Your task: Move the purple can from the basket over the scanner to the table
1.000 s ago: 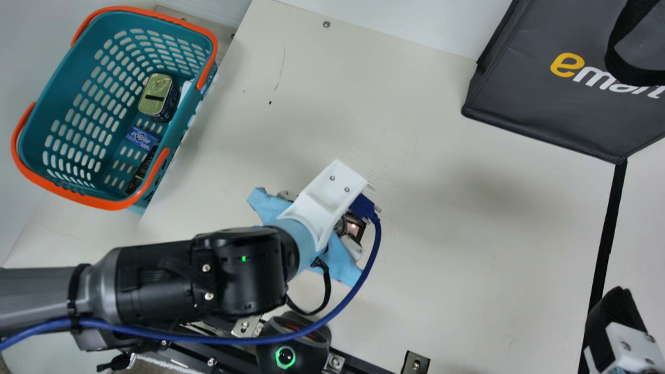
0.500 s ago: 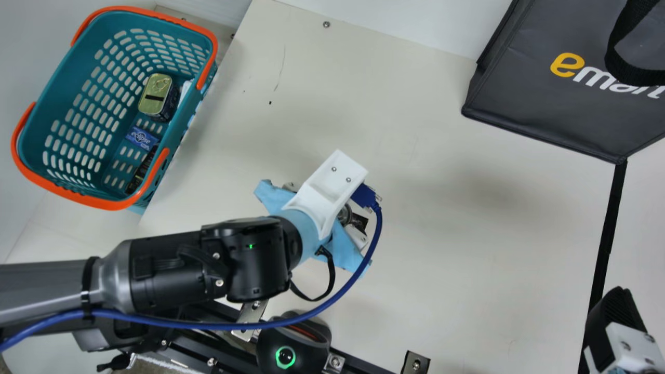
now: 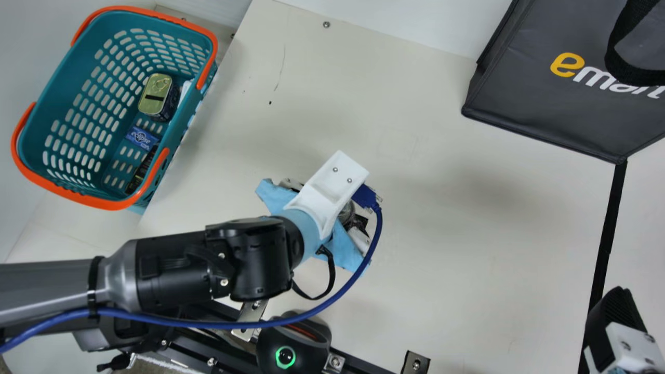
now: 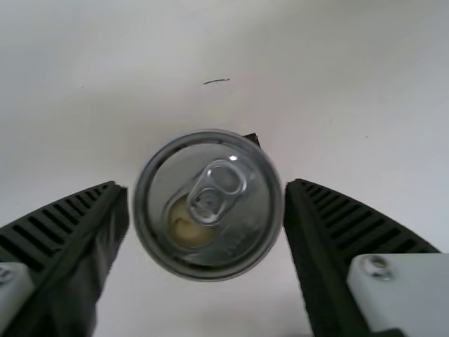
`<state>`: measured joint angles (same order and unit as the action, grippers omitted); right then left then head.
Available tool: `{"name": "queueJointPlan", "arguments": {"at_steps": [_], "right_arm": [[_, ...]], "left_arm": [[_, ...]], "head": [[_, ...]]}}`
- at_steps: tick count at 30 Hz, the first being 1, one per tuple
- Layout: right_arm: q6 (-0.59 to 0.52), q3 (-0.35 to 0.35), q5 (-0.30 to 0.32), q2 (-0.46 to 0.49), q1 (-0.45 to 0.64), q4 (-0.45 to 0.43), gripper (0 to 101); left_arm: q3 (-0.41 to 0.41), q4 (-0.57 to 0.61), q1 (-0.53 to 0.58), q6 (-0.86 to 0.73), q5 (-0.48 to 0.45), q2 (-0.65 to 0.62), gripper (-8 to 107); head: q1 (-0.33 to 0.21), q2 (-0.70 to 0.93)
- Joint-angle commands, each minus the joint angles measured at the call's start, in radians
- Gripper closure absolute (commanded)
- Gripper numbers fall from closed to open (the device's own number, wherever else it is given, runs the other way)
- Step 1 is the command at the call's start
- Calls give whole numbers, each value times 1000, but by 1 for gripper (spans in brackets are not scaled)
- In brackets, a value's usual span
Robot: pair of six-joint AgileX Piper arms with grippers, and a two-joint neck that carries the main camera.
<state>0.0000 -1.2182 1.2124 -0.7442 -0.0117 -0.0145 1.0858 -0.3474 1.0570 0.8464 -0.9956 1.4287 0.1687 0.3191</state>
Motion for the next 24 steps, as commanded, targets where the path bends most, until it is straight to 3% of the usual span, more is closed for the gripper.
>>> {"name": "queueJointPlan", "arguments": {"at_steps": [1, 5, 12, 24], "right_arm": [[0, 0, 0, 0, 0, 0, 6], [0, 0, 0, 0, 0, 0, 6], [0, 0, -4, 0, 0, 0, 6], [0, 0, -4, 0, 0, 0, 6]], "left_arm": [[-1, 2, -3, -4, -2, 2, 20], [3, 7, -8, -5, -1, -5, 9], [5, 25, -8, -33, -2, -74, 9], [33, 240, -136, -281, -62, -318, 9]], "head": [[-30, 2], [-30, 2], [-30, 2], [-30, 2]]}}
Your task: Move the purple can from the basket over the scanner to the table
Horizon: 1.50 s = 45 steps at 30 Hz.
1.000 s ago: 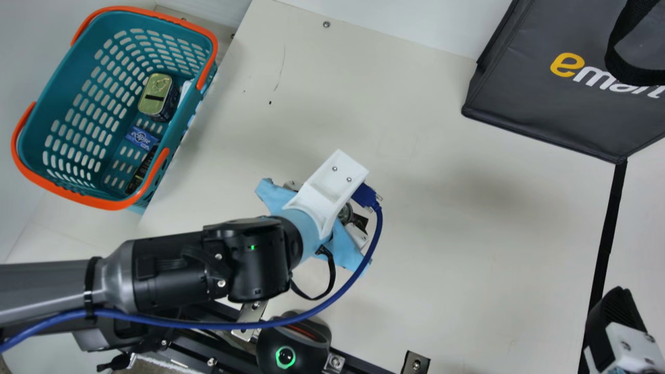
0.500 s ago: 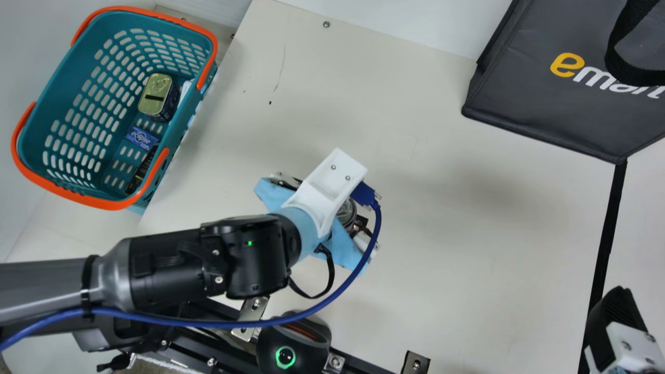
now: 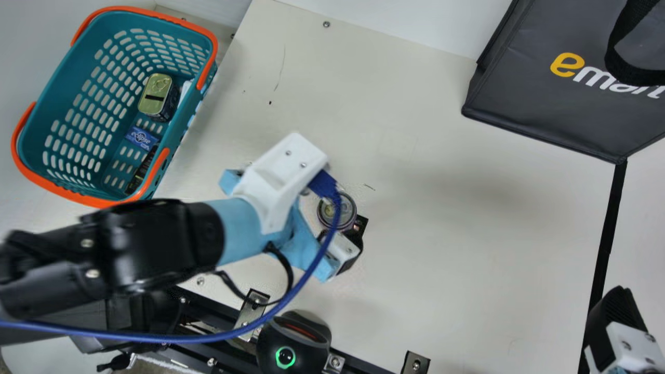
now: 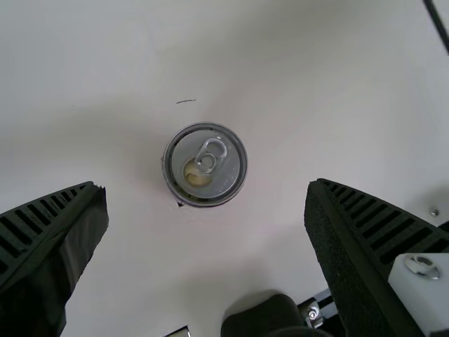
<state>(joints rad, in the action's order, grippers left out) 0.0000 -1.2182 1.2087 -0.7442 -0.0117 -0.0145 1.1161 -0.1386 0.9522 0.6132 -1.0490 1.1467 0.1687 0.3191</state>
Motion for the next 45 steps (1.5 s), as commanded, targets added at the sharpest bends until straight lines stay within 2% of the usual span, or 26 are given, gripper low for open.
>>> {"name": "queueJointPlan", "arguments": {"at_steps": [1, 7, 16, 17, 22, 35, 45], "right_arm": [[0, 0, 0, 0, 0, 0, 6], [0, 0, 0, 0, 0, 0, 6], [0, 0, 0, 0, 0, 0, 6], [0, 0, 0, 0, 0, 0, 6], [0, 0, 0, 0, 0, 0, 6], [0, 0, 0, 0, 0, 0, 6], [0, 0, 0, 0, 0, 0, 6]], "left_arm": [[5, 45, -51, -69, -17, -53, 9], [3, 137, -222, -213, -66, -149, 9], [-11, 203, -558, -372, -102, -237, 9], [-10, 198, -443, -344, -104, -228, 9], [-10, 203, -552, -371, -103, -238, 9], [-10, 203, -557, -373, -103, -238, 9], [-9, 206, -563, -382, -101, -234, 9]], "head": [[-30, 2], [-30, 2], [-30, 2], [-30, 2], [-30, -44], [-30, -347], [-30, -347]]}}
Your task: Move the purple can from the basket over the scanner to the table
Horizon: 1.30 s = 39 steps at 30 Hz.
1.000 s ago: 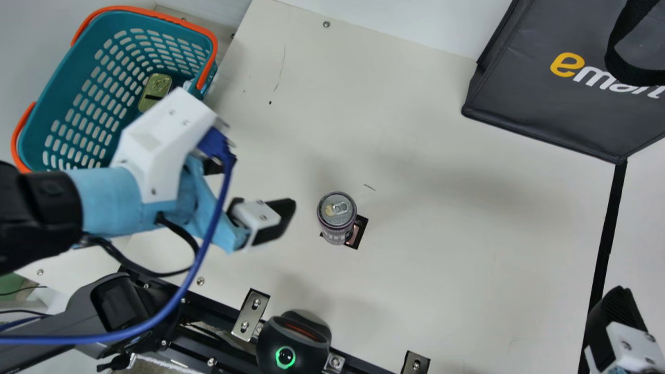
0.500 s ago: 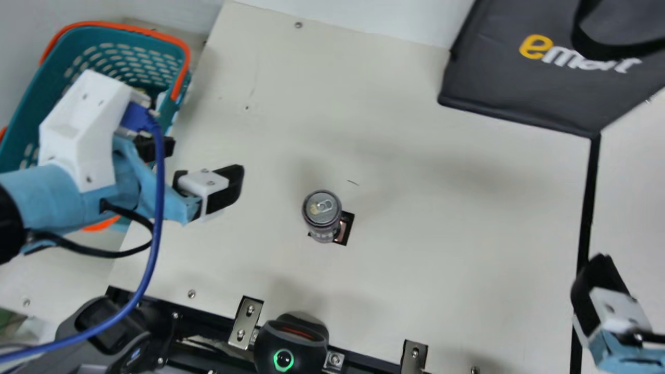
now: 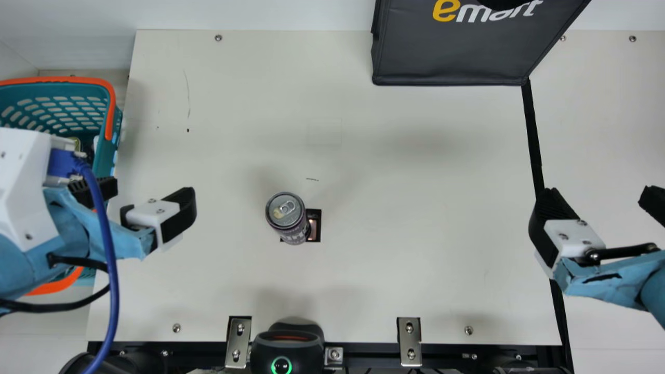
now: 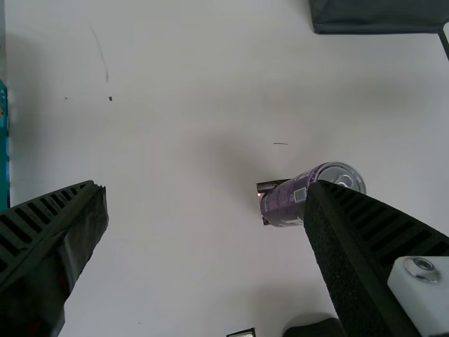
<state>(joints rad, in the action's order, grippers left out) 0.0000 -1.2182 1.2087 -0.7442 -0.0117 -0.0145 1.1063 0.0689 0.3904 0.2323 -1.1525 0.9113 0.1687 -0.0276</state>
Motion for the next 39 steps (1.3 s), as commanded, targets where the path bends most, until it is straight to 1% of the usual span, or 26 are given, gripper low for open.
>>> {"name": "queueJointPlan", "arguments": {"at_steps": [1, 5, 9, 17, 22, 30, 35, 39], "right_arm": [[0, 0, 0, 0, 0, 0, 6], [0, 0, 0, 0, 0, 0, 6], [0, 0, 0, 0, 0, 0, 6], [0, 0, 0, 0, 0, 0, 6], [0, 0, 0, 0, 0, 0, 6], [0, 0, 0, 0, 0, 0, 6], [0, 0, 0, 0, 0, 0, 6], [0, 0, 0, 0, 0, 0, 6]], "left_arm": [[1, -2, 3, 0, 5, 4, 9], [-3, -19, 47, 30, 23, 18, 9], [-12, -52, 123, 92, 51, 39, 9], [-30, -172, 337, 273, 104, 99, 9], [-32, -262, 473, 400, 122, 146, 9], [-28, -408, 673, 605, 114, 232, 9], [-25, -476, 764, 711, 99, 287, 9], [-23, -527, 813, 798, 85, 334, 9]], "head": [[-30, 0], [-30, 0], [-30, 0], [-30, 0], [-30, 0], [-30, 0], [-30, 0], [-30, 0]]}}
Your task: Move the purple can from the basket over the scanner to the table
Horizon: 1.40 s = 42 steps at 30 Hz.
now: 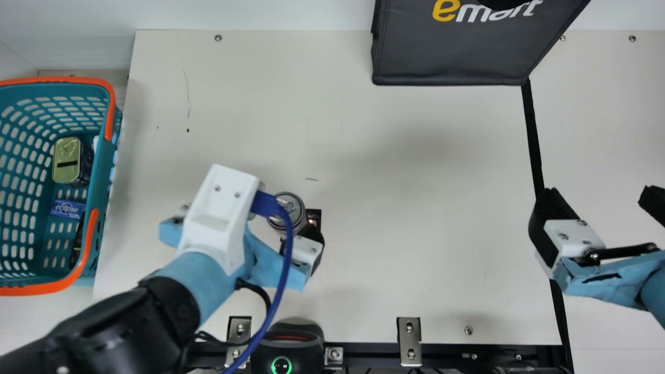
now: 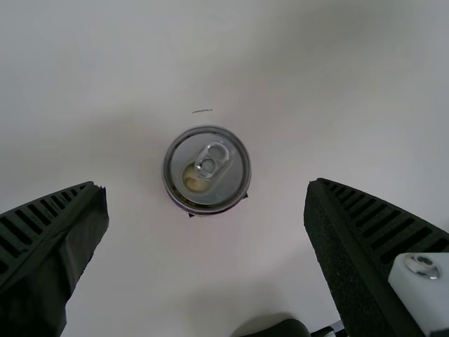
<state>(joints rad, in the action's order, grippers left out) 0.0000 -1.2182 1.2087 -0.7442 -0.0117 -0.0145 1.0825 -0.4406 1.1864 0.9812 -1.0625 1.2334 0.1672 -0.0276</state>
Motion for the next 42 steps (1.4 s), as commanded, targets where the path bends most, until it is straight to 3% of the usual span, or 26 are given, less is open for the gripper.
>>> {"name": "queueJointPlan", "arguments": {"at_steps": [1, 13, 26, 40, 42], "right_arm": [[0, 0, 0, 0, 0, 0, 6], [0, 0, 0, 0, 0, 0, 6], [0, 0, 0, 0, 0, 0, 6], [0, 0, 1, 0, 0, 0, 6], [0, 0, 1, 0, 0, 0, 6]], "left_arm": [[1, -30, 27, 73, -9, 24, 9], [-9, -144, 55, 334, -32, 163, 9], [-30, -161, 12, 440, 25, 253, 9], [-26, -132, 3, 402, 40, 250, 102], [-27, -122, 1, 370, 41, 235, 107]], "head": [[-29, 0], [-29, 0], [-29, 0], [-29, 0], [-29, 0]]}}
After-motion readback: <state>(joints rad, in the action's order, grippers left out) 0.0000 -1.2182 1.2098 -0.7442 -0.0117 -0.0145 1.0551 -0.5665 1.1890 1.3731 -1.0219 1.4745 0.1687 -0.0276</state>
